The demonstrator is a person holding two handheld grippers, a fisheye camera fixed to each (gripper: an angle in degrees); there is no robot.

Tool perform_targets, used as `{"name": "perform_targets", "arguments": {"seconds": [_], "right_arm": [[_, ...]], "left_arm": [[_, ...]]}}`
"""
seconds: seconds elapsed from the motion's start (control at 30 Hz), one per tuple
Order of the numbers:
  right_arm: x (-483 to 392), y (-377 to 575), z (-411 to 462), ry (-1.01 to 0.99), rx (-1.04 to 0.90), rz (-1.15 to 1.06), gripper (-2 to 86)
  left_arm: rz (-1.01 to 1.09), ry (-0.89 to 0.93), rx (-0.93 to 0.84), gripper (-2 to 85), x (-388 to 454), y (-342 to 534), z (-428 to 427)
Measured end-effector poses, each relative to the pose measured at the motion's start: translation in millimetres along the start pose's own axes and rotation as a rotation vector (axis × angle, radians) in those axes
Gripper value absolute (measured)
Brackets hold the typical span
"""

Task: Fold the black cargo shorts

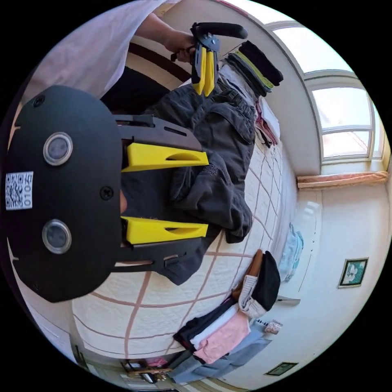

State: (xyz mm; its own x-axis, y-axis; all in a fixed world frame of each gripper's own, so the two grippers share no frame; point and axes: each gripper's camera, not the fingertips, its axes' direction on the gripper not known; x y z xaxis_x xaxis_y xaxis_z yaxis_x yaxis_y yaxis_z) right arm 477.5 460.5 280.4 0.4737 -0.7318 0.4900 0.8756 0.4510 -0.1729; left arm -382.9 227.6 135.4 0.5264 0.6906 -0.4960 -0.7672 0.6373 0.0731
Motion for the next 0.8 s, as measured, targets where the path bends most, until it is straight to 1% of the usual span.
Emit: {"name": "perform_targets", "arguments": {"seconds": [0.03, 0.07, 0.13, 0.17, 0.23, 0.3, 0.4, 0.47, 0.5, 0.57, 0.6, 0.67, 0.7, 0.73, 0.77, 0.8], "right_arm": [[-12.6, -12.9, 6.9, 0.023, -0.018, -0.082, 18.2], [-25.2, -23.8, 16.8, 0.039, -0.047, -0.170, 18.2], [-39.6, -34.3, 37.5, 0.070, -0.106, -0.275, 18.1], [-45.2, -37.5, 52.7, 0.100, -0.155, -0.324, 17.9], [-46.3, -39.4, 70.0, 0.117, -0.204, -0.356, 17.4], [-40.2, -40.4, 76.1, 0.114, -0.199, -0.346, 16.2], [-15.8, -44.4, 74.7, 0.023, -0.208, -0.299, 11.9], [16.2, -44.5, 59.2, -0.039, -0.162, -0.204, 7.1], [25.8, -43.7, 52.8, -0.061, -0.139, -0.175, 6.6], [70.7, -36.9, 24.1, -0.199, -0.041, -0.024, 5.4], [84.1, -33.4, 16.8, -0.239, -0.012, 0.032, 5.2], [144.0, -5.0, -4.5, -0.442, 0.106, 0.330, 4.7], [157.8, 5.7, -6.0, -0.502, 0.128, 0.406, 4.6], [178.5, 28.0, -5.0, -0.603, 0.167, 0.516, 4.4], [190.3, 48.9, 0.1, -0.648, 0.182, 0.576, 4.3], [194.1, 58.5, 4.3, -0.651, 0.179, 0.598, 4.3]], "left_arm": [[-0.139, 0.044, 0.017, 9.0, -28.8, 26.7, -5.1], [-0.200, 0.059, 0.025, 9.3, -42.3, 39.7, -6.4], [-0.395, 0.089, 0.061, 10.5, -90.0, 84.9, -7.8], [-0.422, 0.101, 0.072, 10.9, -99.6, 92.9, -7.6], [-0.494, 0.098, 0.088, 12.1, -130.5, 113.7, 0.4], [-0.528, 0.129, 0.082, 12.9, -150.0, 122.2, 13.8], [-0.602, 0.301, 0.118, 14.2, -174.8, 133.8, 39.1], [-0.622, 0.289, 0.118, 14.8, -177.4, 138.6, 45.6], [-0.640, 0.279, 0.118, 15.1, -179.0, 144.2, 49.6], [-0.680, 0.314, 0.139, 15.4, -183.6, 156.0, 52.8], [-0.692, 0.303, 0.157, 15.3, -184.8, 164.1, 52.1], [-0.704, 0.299, 0.167, 15.0, -188.2, 176.4, 58.3], [-0.723, 0.343, 0.154, 14.8, -193.4, 184.8, 70.2], [-0.744, 0.414, 0.160, 14.5, -198.2, 193.4, 83.1], [-0.752, 0.442, 0.167, 14.2, -199.4, 197.3, 88.7], [-0.768, 0.462, 0.172, 13.8, -199.9, 203.5, 98.2]]}}
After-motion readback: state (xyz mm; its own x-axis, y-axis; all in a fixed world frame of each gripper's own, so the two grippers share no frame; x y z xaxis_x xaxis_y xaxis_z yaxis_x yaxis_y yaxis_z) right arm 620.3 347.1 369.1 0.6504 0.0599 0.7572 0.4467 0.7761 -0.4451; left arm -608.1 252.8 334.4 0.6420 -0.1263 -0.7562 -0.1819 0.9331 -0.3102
